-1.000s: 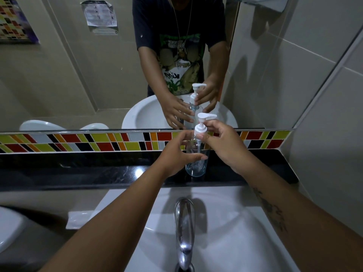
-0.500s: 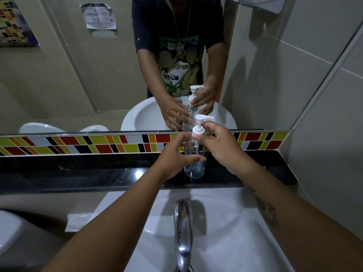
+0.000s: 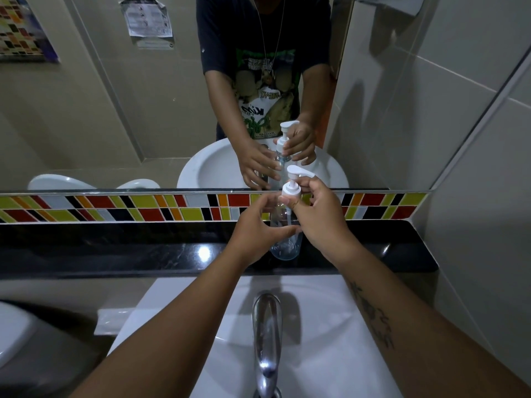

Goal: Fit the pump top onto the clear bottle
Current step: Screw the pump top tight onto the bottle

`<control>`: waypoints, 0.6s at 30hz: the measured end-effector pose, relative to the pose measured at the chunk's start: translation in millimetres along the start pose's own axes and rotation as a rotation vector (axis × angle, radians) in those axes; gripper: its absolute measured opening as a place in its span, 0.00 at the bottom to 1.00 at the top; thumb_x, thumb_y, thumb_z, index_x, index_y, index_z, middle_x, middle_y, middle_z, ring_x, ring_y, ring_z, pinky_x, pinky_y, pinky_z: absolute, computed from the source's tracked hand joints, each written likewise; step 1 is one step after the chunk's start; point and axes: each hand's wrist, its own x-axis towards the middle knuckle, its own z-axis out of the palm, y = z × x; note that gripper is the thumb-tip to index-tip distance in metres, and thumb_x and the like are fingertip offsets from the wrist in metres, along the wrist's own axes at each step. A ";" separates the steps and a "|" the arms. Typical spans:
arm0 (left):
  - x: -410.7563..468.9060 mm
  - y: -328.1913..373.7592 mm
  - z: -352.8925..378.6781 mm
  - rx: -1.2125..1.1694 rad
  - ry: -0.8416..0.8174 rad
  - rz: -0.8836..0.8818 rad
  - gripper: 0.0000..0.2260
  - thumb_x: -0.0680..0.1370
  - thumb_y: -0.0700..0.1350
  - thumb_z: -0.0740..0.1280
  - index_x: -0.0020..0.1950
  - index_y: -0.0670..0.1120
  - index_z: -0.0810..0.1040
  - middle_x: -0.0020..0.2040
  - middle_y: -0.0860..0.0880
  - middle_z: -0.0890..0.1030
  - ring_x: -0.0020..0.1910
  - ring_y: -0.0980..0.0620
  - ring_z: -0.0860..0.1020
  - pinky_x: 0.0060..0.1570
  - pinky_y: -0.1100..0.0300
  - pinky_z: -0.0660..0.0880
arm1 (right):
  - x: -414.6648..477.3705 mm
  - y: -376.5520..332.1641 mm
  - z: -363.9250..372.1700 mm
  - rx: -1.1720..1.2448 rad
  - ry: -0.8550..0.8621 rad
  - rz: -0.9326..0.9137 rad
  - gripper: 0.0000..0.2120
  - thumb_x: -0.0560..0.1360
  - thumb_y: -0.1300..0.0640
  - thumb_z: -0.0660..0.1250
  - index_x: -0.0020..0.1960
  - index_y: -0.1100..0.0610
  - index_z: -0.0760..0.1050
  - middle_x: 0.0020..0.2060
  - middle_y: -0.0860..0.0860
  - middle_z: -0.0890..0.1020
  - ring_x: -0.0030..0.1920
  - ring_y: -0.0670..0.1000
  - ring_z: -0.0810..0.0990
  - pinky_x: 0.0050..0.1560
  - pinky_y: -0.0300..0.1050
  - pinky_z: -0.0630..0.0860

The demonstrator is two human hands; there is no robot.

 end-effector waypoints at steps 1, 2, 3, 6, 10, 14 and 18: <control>0.4 0.0 -0.9 0.004 -0.005 -0.006 0.27 0.62 0.60 0.78 0.59 0.65 0.76 0.56 0.71 0.79 0.58 0.71 0.75 0.44 0.76 0.73 | 1.1 -0.7 -0.8 0.007 -0.013 0.004 0.18 0.73 0.56 0.72 0.61 0.48 0.74 0.48 0.38 0.79 0.48 0.35 0.78 0.45 0.32 0.76; 0.9 0.0 -2.1 0.009 -0.013 -0.014 0.28 0.62 0.61 0.78 0.60 0.65 0.76 0.56 0.70 0.80 0.58 0.70 0.75 0.45 0.74 0.73 | 2.3 -1.8 -2.3 0.019 -0.035 0.011 0.18 0.73 0.56 0.72 0.61 0.48 0.74 0.48 0.38 0.79 0.49 0.36 0.78 0.43 0.30 0.75; 1.8 0.0 -3.4 0.014 -0.025 -0.022 0.29 0.62 0.61 0.79 0.61 0.63 0.76 0.57 0.68 0.80 0.58 0.70 0.75 0.47 0.72 0.73 | 3.9 -3.1 -4.9 0.022 -0.066 0.015 0.19 0.73 0.55 0.72 0.62 0.48 0.74 0.49 0.39 0.80 0.50 0.38 0.78 0.43 0.29 0.75; 5.3 -0.2 -9.3 0.032 -0.078 -0.048 0.30 0.63 0.60 0.81 0.63 0.62 0.76 0.60 0.64 0.80 0.59 0.66 0.76 0.53 0.64 0.74 | 8.3 -6.5 -18.5 -0.020 -0.194 0.014 0.25 0.70 0.56 0.74 0.65 0.48 0.72 0.54 0.41 0.80 0.56 0.39 0.77 0.52 0.35 0.74; 9.5 -1.8 -22.6 0.066 -0.172 -0.075 0.34 0.65 0.57 0.81 0.69 0.59 0.75 0.65 0.57 0.80 0.67 0.56 0.75 0.64 0.49 0.75 | 12.1 -13.3 -48.0 -0.119 -0.330 0.020 0.31 0.71 0.57 0.73 0.70 0.41 0.65 0.61 0.38 0.75 0.64 0.42 0.71 0.60 0.42 0.69; 14.4 1.6 -33.3 0.091 -0.223 -0.080 0.33 0.65 0.57 0.82 0.69 0.58 0.76 0.66 0.57 0.81 0.68 0.58 0.74 0.64 0.53 0.73 | 23.6 -35.0 -74.5 -0.293 -0.376 -0.090 0.25 0.76 0.56 0.67 0.68 0.36 0.68 0.62 0.36 0.75 0.61 0.37 0.72 0.58 0.44 0.72; 17.0 5.0 -36.3 0.118 -0.274 -0.085 0.33 0.67 0.54 0.81 0.70 0.56 0.75 0.67 0.59 0.80 0.68 0.62 0.73 0.61 0.60 0.72 | 40.6 -66.4 -83.4 -0.473 -0.447 -0.231 0.21 0.77 0.56 0.67 0.62 0.33 0.73 0.58 0.34 0.72 0.54 0.29 0.72 0.50 0.31 0.66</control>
